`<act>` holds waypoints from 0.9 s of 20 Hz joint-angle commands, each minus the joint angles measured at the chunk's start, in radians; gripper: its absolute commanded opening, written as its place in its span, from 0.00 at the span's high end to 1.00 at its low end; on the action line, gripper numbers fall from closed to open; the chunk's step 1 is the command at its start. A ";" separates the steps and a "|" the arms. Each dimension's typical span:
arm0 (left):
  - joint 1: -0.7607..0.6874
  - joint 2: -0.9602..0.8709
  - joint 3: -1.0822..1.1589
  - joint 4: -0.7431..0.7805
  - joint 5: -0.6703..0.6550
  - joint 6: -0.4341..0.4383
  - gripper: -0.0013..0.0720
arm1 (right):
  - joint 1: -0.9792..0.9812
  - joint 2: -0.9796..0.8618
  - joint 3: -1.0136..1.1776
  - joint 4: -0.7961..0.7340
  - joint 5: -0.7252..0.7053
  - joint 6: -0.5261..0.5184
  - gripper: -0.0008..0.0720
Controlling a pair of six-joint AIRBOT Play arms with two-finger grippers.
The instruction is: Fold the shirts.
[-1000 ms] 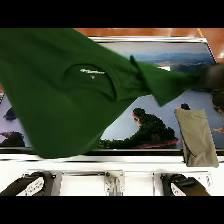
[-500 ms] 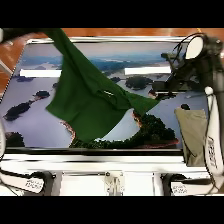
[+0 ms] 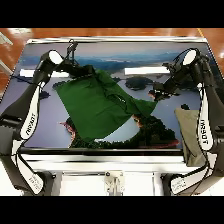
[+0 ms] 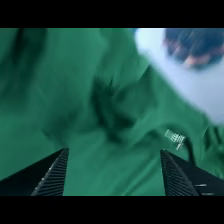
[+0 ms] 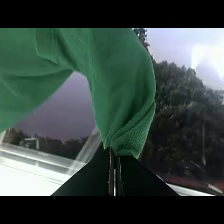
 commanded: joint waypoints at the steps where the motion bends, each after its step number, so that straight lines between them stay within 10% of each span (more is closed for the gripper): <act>1: 0.126 0.077 0.002 0.006 -0.259 -0.019 0.05 | -0.008 -0.010 0.001 -0.023 0.037 -0.018 0.92; 6: 0.321 0.372 -0.240 0.008 -0.567 0.050 0.05 | -0.007 -0.010 0.001 -0.111 0.089 -0.035 0.92; 13: 0.253 0.812 -1.323 -0.081 -0.136 0.043 0.05 | -0.003 -0.010 0.001 -0.109 0.055 -0.074 0.92; 18: 0.149 0.819 -1.556 -0.309 0.132 0.111 0.06 | -0.003 -0.010 0.001 -0.109 0.014 -0.075 0.92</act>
